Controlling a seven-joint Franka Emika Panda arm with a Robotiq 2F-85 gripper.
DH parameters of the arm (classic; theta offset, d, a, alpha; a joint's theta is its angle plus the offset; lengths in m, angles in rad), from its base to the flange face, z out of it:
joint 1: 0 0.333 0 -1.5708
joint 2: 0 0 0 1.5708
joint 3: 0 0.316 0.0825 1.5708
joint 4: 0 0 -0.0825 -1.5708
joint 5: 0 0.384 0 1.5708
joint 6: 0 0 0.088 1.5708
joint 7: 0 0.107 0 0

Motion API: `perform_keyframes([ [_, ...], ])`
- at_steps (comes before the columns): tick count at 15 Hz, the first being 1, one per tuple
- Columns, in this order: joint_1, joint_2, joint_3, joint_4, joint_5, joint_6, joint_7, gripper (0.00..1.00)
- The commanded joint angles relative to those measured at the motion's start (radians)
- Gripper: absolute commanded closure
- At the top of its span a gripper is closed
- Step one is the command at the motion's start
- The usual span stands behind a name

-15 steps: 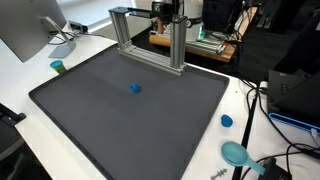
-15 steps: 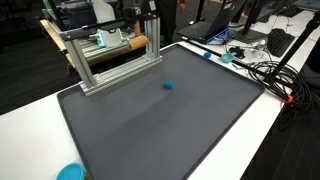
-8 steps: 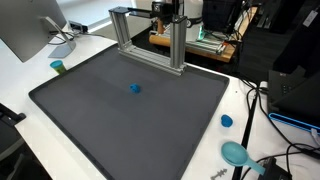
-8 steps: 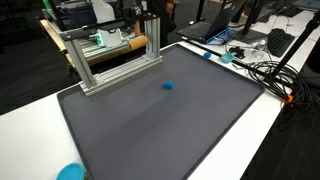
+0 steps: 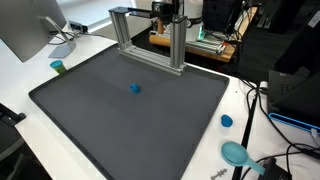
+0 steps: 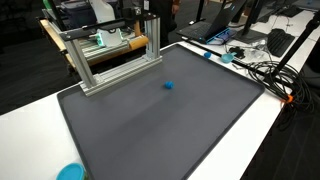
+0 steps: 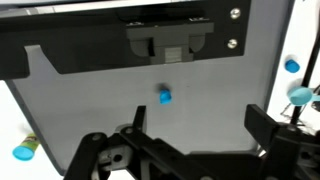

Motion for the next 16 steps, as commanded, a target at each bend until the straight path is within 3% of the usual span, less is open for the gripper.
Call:
perform_keyframes([
  [1,-0.076,-0.032,0.043,-0.080,-0.057,0.025,0.143,0.00],
  [5,-0.071,-0.060,0.055,-0.135,-0.030,-0.034,0.204,0.00],
  [16,-0.033,-0.024,0.099,-0.158,-0.052,0.018,0.171,0.00],
])
